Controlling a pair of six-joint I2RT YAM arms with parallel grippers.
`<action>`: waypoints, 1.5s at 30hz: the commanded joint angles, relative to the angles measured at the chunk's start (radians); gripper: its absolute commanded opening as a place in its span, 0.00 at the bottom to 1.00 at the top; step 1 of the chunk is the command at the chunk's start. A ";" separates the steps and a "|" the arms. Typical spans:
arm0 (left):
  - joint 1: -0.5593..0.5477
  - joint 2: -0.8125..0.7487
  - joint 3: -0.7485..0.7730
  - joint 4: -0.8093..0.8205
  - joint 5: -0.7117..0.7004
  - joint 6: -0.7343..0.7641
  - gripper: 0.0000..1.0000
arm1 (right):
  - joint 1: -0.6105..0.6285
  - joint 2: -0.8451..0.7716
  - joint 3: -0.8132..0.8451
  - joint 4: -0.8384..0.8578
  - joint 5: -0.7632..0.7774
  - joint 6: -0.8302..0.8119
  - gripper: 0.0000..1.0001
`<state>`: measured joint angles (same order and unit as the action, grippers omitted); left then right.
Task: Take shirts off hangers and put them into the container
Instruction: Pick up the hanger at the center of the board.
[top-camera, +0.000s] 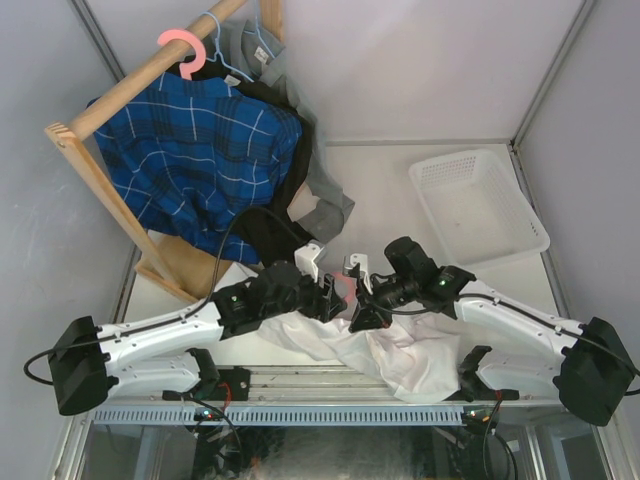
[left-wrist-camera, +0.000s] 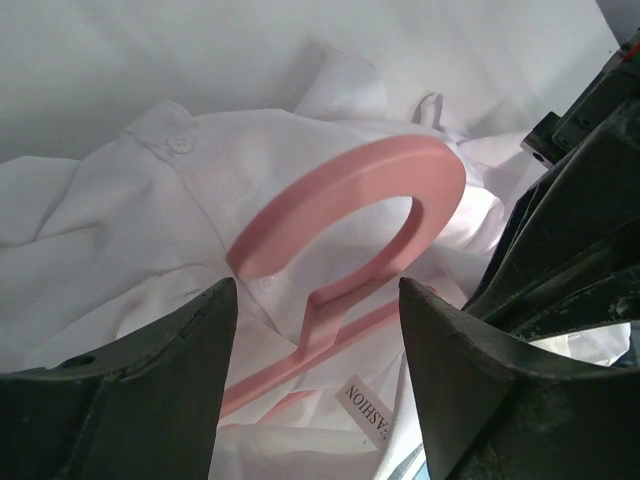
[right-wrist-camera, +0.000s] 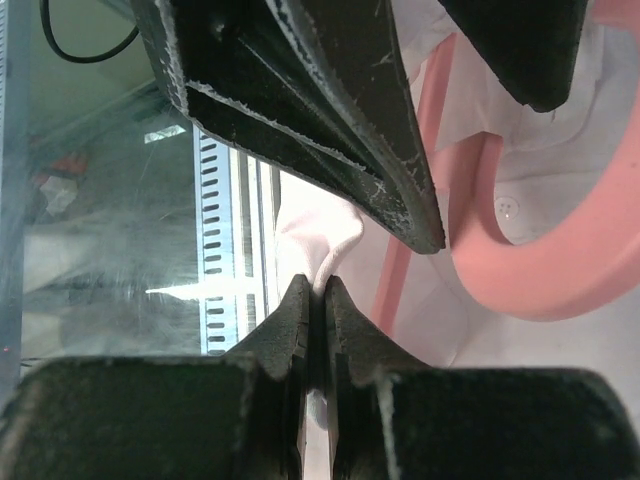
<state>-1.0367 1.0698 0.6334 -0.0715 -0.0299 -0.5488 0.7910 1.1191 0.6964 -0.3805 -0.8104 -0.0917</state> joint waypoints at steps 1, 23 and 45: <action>-0.020 0.006 -0.009 0.029 -0.035 -0.005 0.69 | 0.005 -0.022 -0.016 0.066 -0.005 -0.028 0.00; -0.125 0.039 -0.070 0.084 -0.334 -0.053 0.65 | -0.005 -0.037 -0.040 0.100 -0.034 -0.052 0.02; -0.145 0.281 0.070 0.161 -0.245 -0.008 0.21 | -0.006 -0.069 -0.056 0.100 -0.026 -0.063 0.02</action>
<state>-1.1732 1.3285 0.6373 0.0586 -0.2882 -0.5804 0.7872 1.0798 0.6350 -0.3328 -0.8204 -0.1349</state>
